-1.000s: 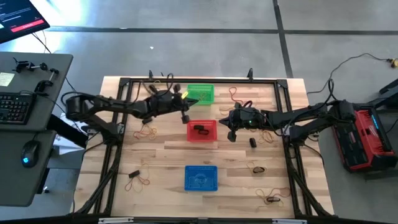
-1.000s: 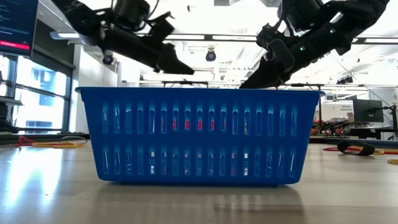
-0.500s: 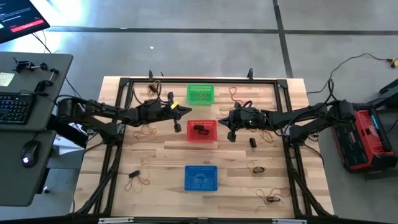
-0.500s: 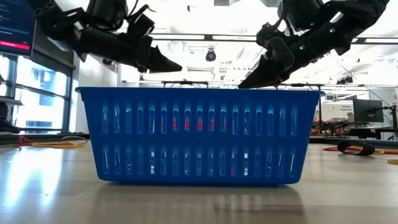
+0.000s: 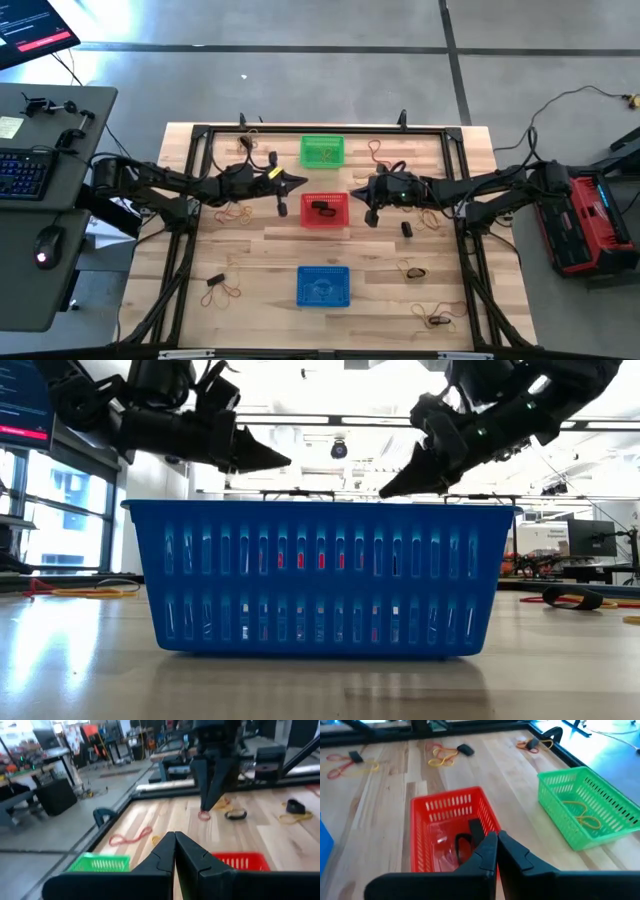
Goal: Sort rubber bands into baskets
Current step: Put the yellow rubber band into the green bin
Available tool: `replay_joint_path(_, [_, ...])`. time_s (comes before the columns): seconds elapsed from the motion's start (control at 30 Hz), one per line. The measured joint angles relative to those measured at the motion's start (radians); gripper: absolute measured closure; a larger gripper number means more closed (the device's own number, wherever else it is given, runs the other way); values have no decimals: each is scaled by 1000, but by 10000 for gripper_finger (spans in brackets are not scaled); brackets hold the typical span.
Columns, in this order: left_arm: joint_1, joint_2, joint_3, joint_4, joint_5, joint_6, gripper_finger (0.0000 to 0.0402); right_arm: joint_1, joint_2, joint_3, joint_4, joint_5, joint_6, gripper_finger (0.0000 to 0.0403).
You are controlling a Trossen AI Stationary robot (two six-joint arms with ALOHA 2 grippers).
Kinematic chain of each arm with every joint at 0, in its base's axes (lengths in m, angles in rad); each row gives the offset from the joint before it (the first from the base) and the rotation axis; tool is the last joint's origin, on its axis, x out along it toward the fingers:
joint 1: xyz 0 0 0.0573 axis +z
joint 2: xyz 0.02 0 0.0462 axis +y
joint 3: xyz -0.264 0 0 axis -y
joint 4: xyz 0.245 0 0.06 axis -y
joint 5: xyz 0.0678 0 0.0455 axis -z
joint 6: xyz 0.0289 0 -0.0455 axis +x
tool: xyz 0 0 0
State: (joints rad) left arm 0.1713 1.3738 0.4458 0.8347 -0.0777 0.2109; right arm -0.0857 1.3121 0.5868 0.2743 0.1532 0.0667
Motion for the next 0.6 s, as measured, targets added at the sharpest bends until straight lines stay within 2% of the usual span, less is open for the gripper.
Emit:
replay_joint_path(0.1, [-4, 1, 0, 38, 8, 6, 401, 3, 0, 54, -102, 1, 8, 402])
replay_joint_path(0.37, [-4, 1, -22, 52, 69, 0, 401, 14, 0, 204, -587, 56, 107, 388])
replay_joint_path(0.6, [-1, 1, -77, 112, 71, -24, 401, -30, 0, 217, -669, 80, 144, 331])
